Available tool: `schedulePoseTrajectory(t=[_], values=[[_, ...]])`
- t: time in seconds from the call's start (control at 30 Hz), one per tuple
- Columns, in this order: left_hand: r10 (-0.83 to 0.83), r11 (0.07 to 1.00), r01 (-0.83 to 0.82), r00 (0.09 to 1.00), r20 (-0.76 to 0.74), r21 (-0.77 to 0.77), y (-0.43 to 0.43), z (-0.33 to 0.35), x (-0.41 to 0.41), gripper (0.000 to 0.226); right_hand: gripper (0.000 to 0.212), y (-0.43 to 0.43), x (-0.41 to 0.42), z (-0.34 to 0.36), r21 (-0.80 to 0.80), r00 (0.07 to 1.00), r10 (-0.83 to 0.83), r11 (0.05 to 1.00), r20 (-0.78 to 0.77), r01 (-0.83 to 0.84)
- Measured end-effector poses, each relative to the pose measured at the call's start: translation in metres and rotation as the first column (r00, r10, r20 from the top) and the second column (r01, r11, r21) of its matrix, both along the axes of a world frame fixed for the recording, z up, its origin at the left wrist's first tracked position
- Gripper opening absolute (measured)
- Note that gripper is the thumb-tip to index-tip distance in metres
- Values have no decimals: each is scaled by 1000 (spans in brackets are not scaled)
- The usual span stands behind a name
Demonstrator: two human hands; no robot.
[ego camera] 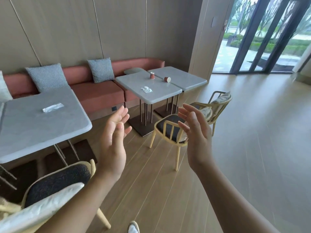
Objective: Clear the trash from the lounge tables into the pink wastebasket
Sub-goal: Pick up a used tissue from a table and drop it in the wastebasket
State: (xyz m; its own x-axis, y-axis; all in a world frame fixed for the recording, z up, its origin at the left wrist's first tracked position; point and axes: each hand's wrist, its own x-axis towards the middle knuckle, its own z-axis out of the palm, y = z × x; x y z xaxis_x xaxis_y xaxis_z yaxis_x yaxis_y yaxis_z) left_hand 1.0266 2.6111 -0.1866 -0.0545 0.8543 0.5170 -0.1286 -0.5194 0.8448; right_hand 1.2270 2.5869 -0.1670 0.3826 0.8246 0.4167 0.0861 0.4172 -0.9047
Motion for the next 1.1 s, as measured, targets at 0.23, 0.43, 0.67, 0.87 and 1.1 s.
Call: schedulePoseTrajectory(t=[0.23,0.43,0.67,0.87,1.1], values=[[-33,999,33,999,-25,0,188,5,11,43,49,190,8,5,-4,999,-39,999,-17,39],[-47,999,45,997,-59,-27,317,5,28,36,55,310,26,-2,-60,999,-49,997,-24,47],[-32,998,25,994,-108,-66,452,-20,76,43,62,447,73,-30,-103,999,-31,994,-39,26],[21,995,-32,994,-111,-95,578,-30,128,38,51,588,120,-40,-147,998,25,989,-62,-34],[54,986,-66,995,-85,-153,689,-32,164,38,47,720,156,-37,-167,993,98,980,-65,-107]])
